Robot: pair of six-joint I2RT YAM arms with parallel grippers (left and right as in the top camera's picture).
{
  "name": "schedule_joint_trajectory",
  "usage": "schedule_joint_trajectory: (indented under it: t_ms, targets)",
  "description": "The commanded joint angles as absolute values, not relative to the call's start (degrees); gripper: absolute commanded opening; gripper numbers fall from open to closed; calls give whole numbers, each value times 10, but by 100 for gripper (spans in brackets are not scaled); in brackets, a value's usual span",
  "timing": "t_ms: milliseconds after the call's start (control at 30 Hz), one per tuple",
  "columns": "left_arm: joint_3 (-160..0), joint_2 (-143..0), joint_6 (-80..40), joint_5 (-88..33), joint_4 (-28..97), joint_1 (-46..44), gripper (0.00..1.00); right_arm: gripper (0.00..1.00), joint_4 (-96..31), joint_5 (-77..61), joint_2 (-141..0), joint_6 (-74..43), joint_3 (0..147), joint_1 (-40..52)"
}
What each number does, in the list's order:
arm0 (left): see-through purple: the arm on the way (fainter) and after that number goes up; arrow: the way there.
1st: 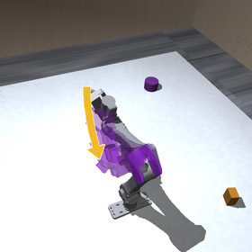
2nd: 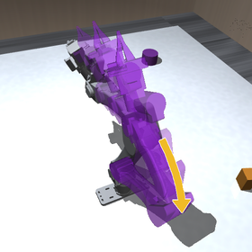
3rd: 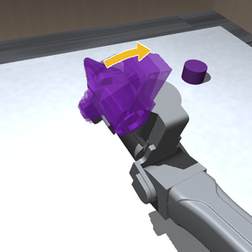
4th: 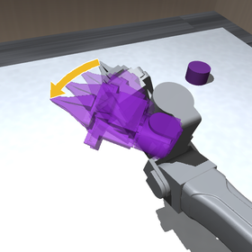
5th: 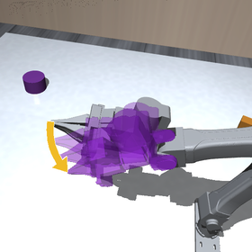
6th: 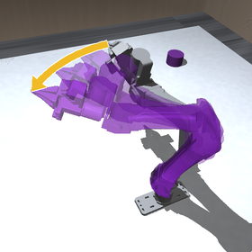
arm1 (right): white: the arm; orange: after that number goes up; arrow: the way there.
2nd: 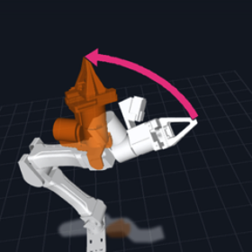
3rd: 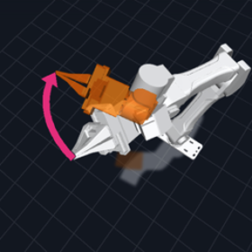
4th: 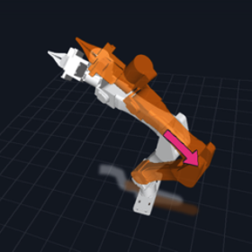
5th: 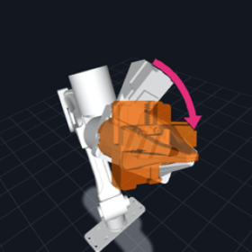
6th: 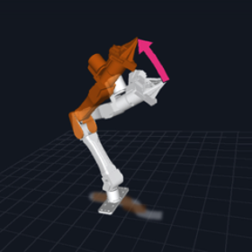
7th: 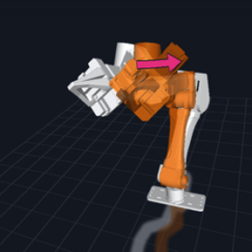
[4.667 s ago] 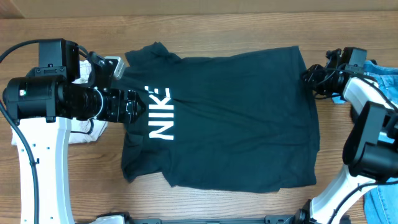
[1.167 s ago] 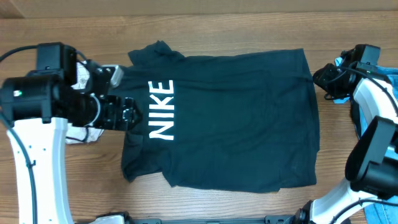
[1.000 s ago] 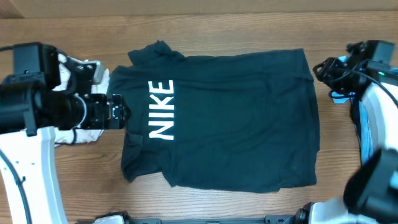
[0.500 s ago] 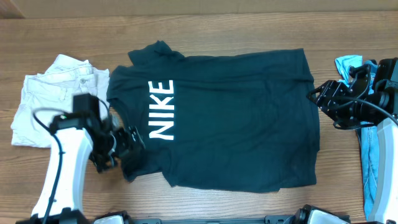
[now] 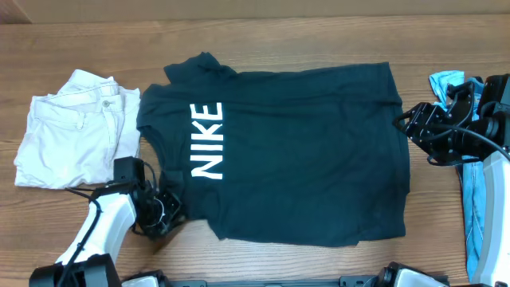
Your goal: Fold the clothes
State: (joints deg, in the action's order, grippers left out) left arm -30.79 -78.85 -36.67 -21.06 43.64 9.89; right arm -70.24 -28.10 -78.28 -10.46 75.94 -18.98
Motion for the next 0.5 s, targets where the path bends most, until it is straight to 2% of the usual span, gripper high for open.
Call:
schedule_joint_trajectory:
  t_ms: [0,267,467]
  targets:
    - [-309,-796,-363,-207,476,104,4,69,-702,-268,-779,-100,761,-188]
    - [-510,-742,-274,-120,694,147,6,68,-702,-253,-784,-100,750,-188]
    - [-587,-734,-255,-37,737,150,13,68,-701,-249,-808,-99,704,-188]
